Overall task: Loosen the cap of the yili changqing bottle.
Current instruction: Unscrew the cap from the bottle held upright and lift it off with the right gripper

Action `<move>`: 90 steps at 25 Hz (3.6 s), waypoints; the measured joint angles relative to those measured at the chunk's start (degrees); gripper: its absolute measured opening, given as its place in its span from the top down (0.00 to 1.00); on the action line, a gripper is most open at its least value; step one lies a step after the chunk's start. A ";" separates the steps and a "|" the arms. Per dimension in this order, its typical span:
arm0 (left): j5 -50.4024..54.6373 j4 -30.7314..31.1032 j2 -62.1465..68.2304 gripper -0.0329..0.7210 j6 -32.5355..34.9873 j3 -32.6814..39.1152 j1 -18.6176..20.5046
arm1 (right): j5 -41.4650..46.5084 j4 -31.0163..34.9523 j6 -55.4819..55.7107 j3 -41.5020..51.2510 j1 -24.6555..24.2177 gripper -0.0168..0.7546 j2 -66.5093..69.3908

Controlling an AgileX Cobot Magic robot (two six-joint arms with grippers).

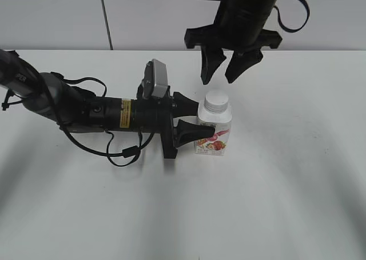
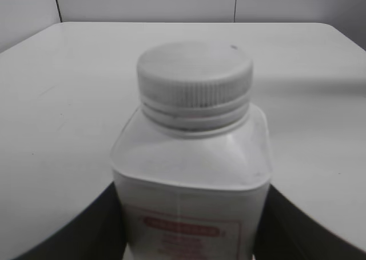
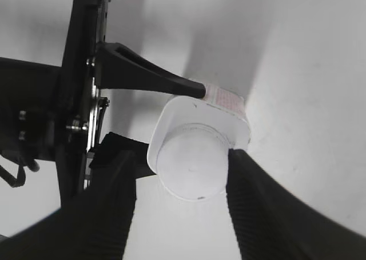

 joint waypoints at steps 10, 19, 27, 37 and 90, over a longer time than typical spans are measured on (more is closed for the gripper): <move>0.10 0.00 0.00 0.45 0.00 0.00 0.00 | 0.00 0.79 1.84 0.24 0.07 0.30 0.93; 0.10 0.00 0.00 0.45 0.00 0.00 0.00 | 0.00 -0.71 2.77 2.82 0.07 0.30 0.93; 0.10 0.00 0.00 0.45 0.00 0.00 0.00 | 0.00 -0.40 2.78 2.93 0.07 0.30 2.16; 0.10 0.00 0.00 0.45 0.00 0.00 0.00 | 0.00 1.18 2.78 2.93 0.07 0.46 3.01; 0.42 0.14 0.00 0.46 0.00 0.00 0.00 | 0.00 0.45 2.99 1.53 0.01 0.23 -1.25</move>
